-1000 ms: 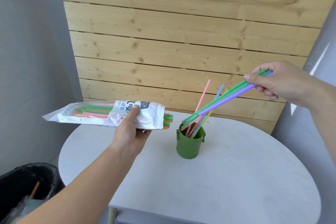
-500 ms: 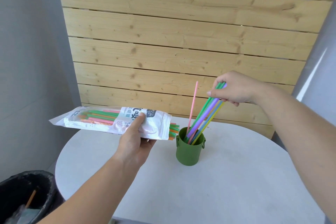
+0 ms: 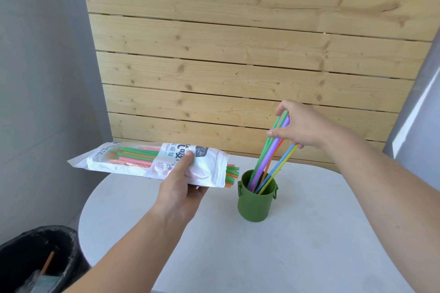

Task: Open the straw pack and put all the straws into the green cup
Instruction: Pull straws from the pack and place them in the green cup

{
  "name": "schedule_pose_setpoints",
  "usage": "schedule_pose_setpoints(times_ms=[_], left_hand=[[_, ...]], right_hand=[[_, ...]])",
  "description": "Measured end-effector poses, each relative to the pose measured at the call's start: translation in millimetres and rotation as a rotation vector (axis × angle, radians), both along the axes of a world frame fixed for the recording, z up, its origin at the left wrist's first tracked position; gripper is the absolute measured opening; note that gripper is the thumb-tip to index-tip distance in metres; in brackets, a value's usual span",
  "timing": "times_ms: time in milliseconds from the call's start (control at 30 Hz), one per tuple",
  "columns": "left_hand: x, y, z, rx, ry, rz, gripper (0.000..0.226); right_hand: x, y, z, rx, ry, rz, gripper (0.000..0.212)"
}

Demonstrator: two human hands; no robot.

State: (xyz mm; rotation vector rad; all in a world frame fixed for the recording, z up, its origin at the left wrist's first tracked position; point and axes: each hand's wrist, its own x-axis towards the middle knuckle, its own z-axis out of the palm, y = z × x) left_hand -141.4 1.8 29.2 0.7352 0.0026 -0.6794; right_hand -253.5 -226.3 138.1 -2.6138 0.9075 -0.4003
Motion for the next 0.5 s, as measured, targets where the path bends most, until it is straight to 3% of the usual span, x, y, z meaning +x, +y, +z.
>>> schedule_pose_setpoints(times_ms=[100, 200, 400, 500], left_hand=[[-0.8, 0.0, 0.5, 0.001, 0.003, 0.003, 0.037], [-1.8, -0.6, 0.4, 0.006, 0.0, -0.004, 0.039], [-4.3, -1.0, 2.8, -0.017, 0.003, -0.013, 0.04], [-5.5, 1.0, 4.7, -0.018, 0.005, -0.016, 0.037]], right_hand=[[0.4, 2.3, -1.8, -0.057, 0.019, 0.015, 0.081], [-1.9, 4.3, -4.0, -0.087, -0.024, 0.021, 0.089], [-13.6, 7.0, -12.7, -0.135, -0.179, -0.023, 0.076], [-22.5, 12.2, -14.8, -0.17, -0.36, -0.105, 0.055]])
